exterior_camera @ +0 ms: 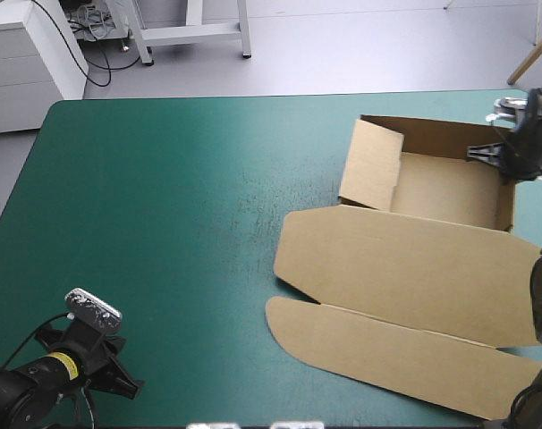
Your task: Fold the box
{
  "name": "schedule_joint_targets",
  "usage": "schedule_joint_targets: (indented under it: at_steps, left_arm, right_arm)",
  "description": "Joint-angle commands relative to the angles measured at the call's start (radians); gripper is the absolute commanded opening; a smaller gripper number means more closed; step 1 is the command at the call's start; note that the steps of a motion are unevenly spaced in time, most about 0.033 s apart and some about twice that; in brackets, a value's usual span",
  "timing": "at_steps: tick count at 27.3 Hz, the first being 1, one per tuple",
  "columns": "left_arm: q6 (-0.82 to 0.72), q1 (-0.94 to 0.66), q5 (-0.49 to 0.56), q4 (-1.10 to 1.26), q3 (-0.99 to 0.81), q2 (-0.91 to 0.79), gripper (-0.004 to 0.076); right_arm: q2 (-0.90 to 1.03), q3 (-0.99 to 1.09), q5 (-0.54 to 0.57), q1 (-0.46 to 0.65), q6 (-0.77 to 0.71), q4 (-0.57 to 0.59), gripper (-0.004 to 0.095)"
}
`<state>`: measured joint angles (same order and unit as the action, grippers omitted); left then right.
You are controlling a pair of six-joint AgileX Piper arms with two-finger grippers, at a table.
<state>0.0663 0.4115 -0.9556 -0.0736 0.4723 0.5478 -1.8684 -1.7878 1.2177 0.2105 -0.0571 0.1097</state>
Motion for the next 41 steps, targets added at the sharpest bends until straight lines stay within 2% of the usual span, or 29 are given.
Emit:
schedule_joint_targets:
  at_steps: [1,4,10,17,19,23,26,31,34,36,37,38,39,40,41]
  left_arm:
    - [-0.004,0.000,0.044,0.003,0.027,0.005,-0.0010]
    - [-0.004,0.000,0.044,0.003,0.027,0.005,-0.0010]
    - [-0.004,0.000,0.044,0.003,0.027,0.005,-0.0010]
    - [0.021,0.000,0.044,0.003,0.027,0.005,-0.0010]
    - [0.021,0.000,0.044,0.003,0.027,0.005,-0.0010]
    - [0.021,0.000,0.044,0.003,0.027,0.005,-0.0010]
    - [0.021,0.000,0.044,0.003,0.027,0.005,-0.0010]
    - [0.021,0.000,0.044,0.003,0.027,0.005,-0.0010]
    - [0.021,0.000,0.044,0.003,0.027,0.005,-0.0010]
    - [0.021,0.000,0.044,0.003,0.027,0.005,-0.0010]
    - [0.021,0.000,0.044,0.003,0.027,0.005,-0.0010]
    - [0.021,0.000,0.044,0.003,0.027,0.005,-0.0010]
    - [0.021,0.000,0.043,0.003,0.027,0.005,-0.0010]
    - [0.021,0.000,0.043,0.003,0.027,0.005,-0.0010]
    - [0.021,0.000,0.043,0.003,0.027,0.005,-0.0010]
  right_arm:
    - [0.061,-0.032,-0.014,0.134,0.025,0.078,-0.0019]
    - [0.061,-0.032,-0.014,0.236,0.030,0.099,-0.0019]
    - [0.059,-0.032,-0.014,0.405,0.030,0.049,-0.0019]
    - [0.059,-0.032,-0.014,0.472,0.008,0.055,0.0005]
    - [0.059,-0.030,-0.014,0.472,-0.011,0.049,0.0081]
    - [0.059,-0.026,-0.014,0.472,-0.022,0.035,0.0326]
    - [0.070,-0.026,-0.014,0.472,-0.019,0.035,0.0410]
    - [0.117,-0.025,-0.014,0.472,0.032,0.007,0.0400]
    - [0.170,-0.021,-0.014,0.472,0.154,-0.064,0.0397]
    - [0.211,-0.017,-0.014,0.472,0.210,-0.110,0.0356]
    - [0.247,-0.017,-0.014,0.472,0.210,-0.141,0.0262]
    - [0.286,-0.015,-0.014,0.472,0.210,-0.168,0.0124]
    - [0.311,-0.006,-0.014,0.472,0.210,-0.190,0.0040]
    - [0.350,0.008,-0.014,0.472,0.217,-0.215,-0.0010]
    - [0.385,0.029,-0.014,0.472,0.217,-0.229,-0.0004]
